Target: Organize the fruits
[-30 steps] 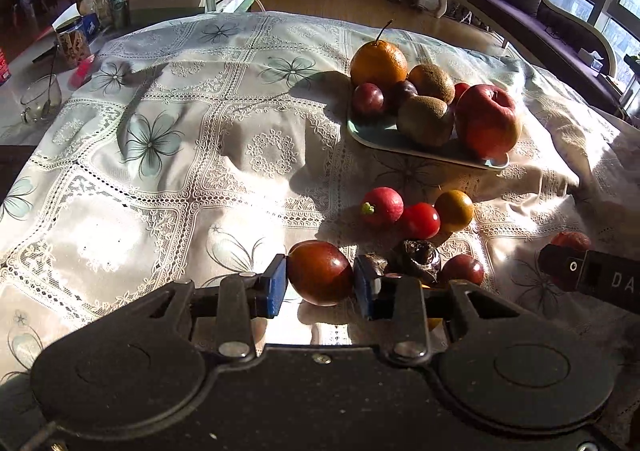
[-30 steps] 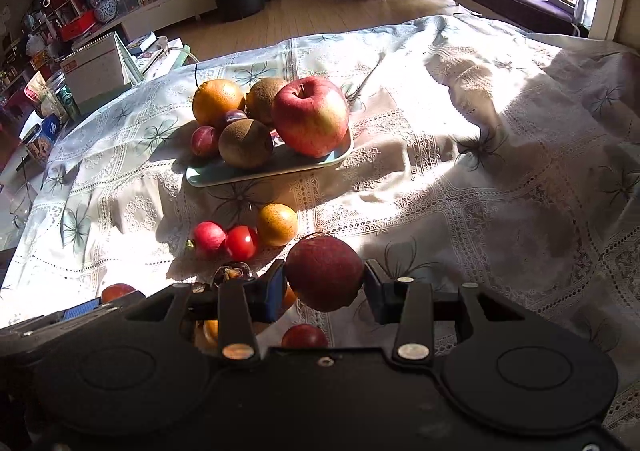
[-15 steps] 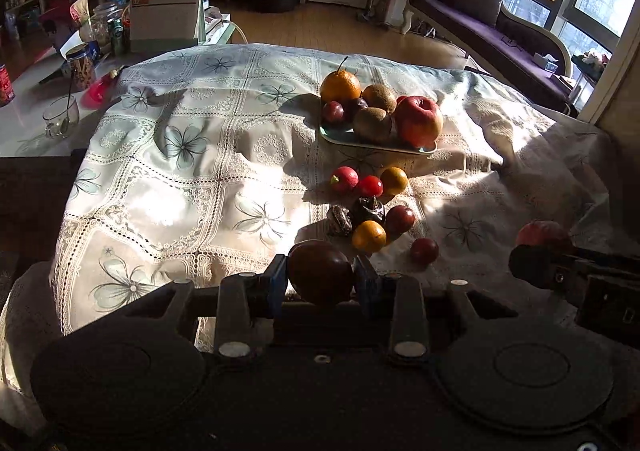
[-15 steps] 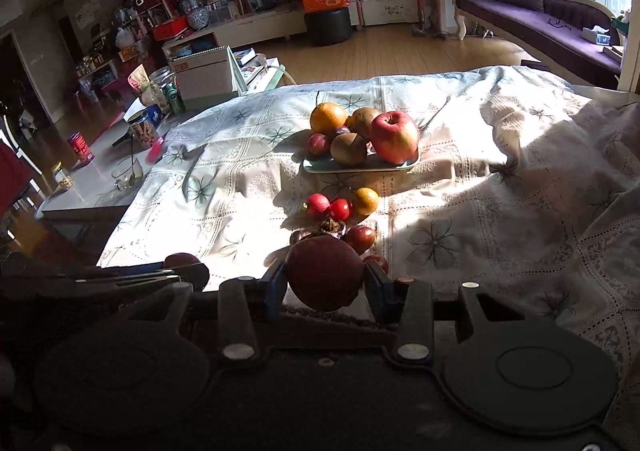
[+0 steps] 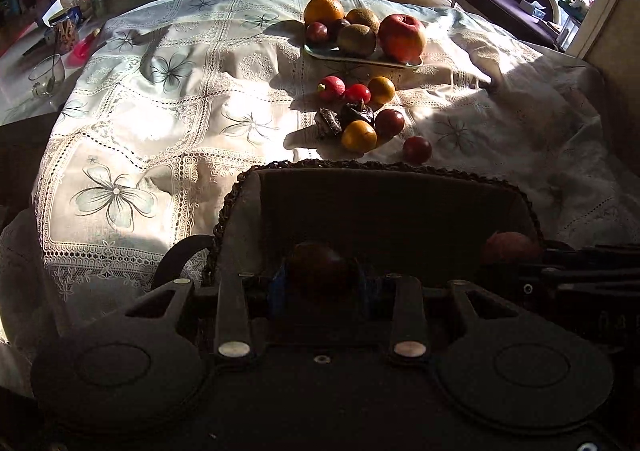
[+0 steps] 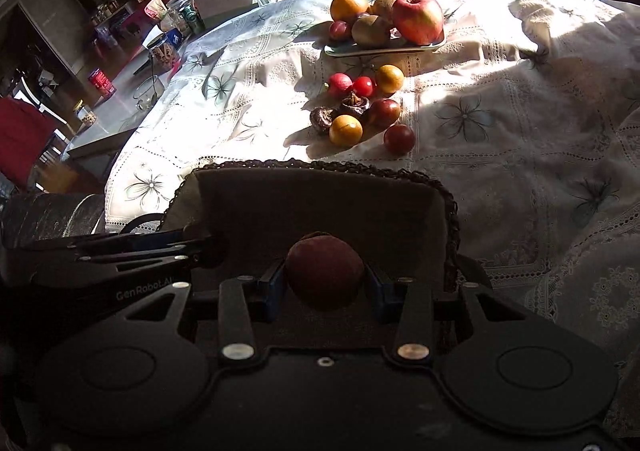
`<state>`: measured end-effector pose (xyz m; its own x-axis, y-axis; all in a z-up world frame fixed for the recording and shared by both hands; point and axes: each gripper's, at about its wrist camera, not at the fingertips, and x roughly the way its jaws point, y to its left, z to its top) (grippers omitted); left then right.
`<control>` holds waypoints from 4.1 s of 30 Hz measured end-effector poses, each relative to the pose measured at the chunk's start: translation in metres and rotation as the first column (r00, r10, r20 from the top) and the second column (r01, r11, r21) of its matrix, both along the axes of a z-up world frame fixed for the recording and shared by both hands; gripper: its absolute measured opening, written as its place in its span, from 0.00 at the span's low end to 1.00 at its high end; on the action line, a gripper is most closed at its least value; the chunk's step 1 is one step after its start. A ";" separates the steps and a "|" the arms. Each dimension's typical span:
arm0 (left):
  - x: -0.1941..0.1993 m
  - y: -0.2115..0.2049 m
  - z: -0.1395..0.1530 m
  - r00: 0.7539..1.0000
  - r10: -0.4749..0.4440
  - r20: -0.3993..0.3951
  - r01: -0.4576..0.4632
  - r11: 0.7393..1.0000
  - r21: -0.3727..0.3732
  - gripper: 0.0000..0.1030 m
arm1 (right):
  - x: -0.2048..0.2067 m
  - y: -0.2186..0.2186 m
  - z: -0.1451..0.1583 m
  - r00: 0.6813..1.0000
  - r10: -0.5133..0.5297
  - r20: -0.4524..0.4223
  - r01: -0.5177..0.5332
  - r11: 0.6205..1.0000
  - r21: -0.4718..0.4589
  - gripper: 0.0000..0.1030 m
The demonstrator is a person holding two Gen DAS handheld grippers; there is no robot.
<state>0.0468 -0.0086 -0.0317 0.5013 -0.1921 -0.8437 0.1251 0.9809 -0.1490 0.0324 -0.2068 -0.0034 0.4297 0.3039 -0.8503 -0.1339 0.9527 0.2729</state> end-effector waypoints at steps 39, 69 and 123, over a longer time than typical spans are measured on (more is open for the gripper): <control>-0.006 -0.004 -0.005 0.998 -0.037 -0.054 0.036 0.999 -0.008 0.42 | 0.027 0.009 -0.003 0.997 0.021 0.071 -0.012 0.991 -0.136 0.44; 0.171 -0.024 -0.038 0.999 0.051 0.012 -0.051 0.998 0.022 0.43 | 0.189 -0.004 -0.075 0.964 -0.240 -0.113 0.227 0.967 -0.118 0.48; 0.194 -0.030 -0.069 0.998 0.019 -0.059 -0.019 1.000 -0.006 0.30 | 0.185 -0.001 -0.087 0.965 -0.258 -0.038 0.250 0.958 -0.138 0.31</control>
